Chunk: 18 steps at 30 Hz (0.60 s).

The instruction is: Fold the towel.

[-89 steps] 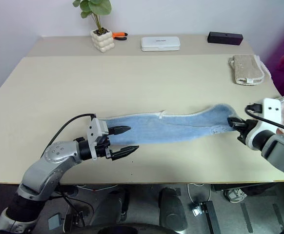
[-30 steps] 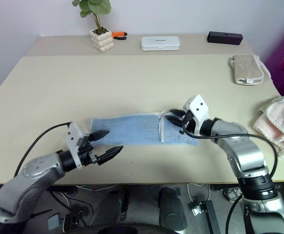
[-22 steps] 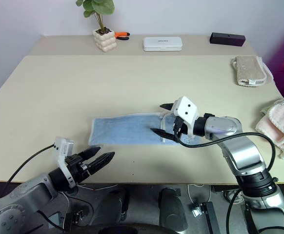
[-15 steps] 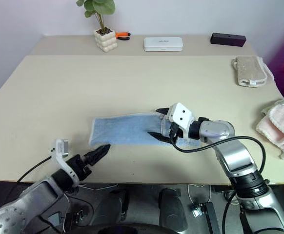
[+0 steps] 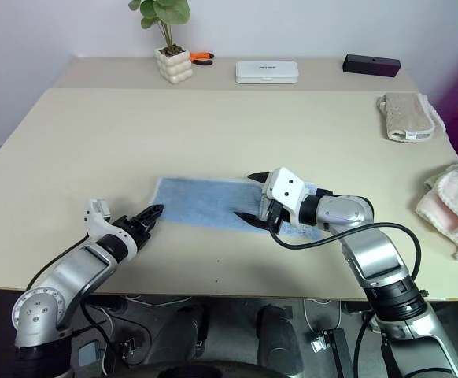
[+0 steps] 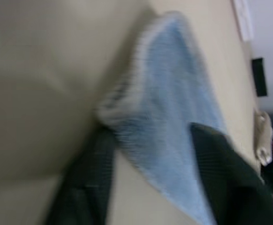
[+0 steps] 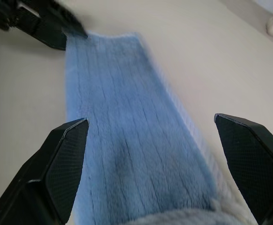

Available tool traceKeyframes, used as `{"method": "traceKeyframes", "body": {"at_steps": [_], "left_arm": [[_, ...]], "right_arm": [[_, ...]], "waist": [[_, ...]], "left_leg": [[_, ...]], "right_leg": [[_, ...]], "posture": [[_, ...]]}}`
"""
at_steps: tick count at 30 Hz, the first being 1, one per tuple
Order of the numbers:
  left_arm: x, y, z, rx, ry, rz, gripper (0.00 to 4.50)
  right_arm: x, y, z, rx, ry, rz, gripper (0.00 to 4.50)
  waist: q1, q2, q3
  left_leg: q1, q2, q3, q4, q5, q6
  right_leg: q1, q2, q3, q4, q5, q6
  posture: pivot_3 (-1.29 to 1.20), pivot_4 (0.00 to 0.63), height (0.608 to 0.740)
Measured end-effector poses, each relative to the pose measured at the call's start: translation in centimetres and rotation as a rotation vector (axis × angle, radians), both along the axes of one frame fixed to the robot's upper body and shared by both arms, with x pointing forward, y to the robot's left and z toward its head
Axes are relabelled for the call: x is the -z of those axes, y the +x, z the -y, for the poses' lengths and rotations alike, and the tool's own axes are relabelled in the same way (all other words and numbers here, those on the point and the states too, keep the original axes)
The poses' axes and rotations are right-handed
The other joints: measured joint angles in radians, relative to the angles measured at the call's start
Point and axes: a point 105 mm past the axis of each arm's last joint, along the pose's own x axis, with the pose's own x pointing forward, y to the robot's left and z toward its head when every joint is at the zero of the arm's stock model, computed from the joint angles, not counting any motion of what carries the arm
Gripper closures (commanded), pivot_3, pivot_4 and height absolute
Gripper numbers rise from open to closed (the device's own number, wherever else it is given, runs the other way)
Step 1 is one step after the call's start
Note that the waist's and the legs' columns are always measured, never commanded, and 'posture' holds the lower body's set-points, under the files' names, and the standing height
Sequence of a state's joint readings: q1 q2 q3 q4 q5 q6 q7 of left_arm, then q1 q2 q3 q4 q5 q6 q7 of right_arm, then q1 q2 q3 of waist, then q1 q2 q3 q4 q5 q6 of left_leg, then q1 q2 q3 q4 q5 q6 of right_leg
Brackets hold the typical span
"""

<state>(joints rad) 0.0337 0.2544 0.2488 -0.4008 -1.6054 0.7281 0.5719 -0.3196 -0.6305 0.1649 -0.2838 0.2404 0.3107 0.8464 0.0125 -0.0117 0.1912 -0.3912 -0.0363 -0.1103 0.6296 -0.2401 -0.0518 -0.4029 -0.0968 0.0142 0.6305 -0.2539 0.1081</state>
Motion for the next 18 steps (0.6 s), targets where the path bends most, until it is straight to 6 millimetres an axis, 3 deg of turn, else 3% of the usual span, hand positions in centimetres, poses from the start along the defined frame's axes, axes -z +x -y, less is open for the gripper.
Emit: {"method": "traceKeyframes", "body": {"at_steps": [1,8,10,14,18], "left_arm": [[0.2,0.1,-0.1,-0.002,-0.002,-0.009,4.41],[-1.5,0.7,-0.6,-0.011,-0.009,0.088,4.47],[-2.8,0.9,-1.6,-0.03,0.022,0.159,4.47],[-5.0,0.6,-5.5,-0.075,0.175,0.277,4.47],[-6.9,0.7,-6.9,-0.051,0.269,0.381,4.47]], "right_arm": [[-0.1,-0.1,-0.1,0.004,0.0,0.0,0.1],[-0.3,-0.3,-0.3,0.019,0.004,-0.004,0.1],[-0.4,-0.3,-0.4,0.021,0.004,-0.004,0.1],[-0.4,-0.3,-0.3,0.029,0.003,-0.009,0.1],[-0.6,-0.2,-0.3,0.029,0.004,-0.003,0.1]], "waist": [[0.0,0.0,0.0],[-0.001,-0.001,0.0],[-0.002,-0.001,0.0],[-0.006,-0.001,0.001],[0.0,-0.002,0.001]], "left_leg": [[0.0,0.0,0.0,0.0,0.0,0.0],[-0.001,0.0,0.0,0.0,0.0,0.0],[0.0,0.0,0.0,-0.001,0.0,0.0],[-0.001,0.0,0.0,-0.002,0.0,0.0],[-0.002,0.0,0.0,-0.002,0.0,0.0]], "right_leg": [[0.0,0.0,0.0,0.0,0.0,0.0],[-0.001,0.0,0.0,0.0,0.0,0.0],[-0.001,0.0,0.0,0.0,0.0,0.0],[-0.002,0.0,0.0,-0.001,0.0,0.0],[-0.002,0.0,0.0,-0.001,0.0,0.0]], "posture": [[0.0,0.15,0.738],[0.0,0.15,0.738],[0.0,0.15,0.738],[0.0,0.15,0.738],[0.0,0.15,0.738]]}}
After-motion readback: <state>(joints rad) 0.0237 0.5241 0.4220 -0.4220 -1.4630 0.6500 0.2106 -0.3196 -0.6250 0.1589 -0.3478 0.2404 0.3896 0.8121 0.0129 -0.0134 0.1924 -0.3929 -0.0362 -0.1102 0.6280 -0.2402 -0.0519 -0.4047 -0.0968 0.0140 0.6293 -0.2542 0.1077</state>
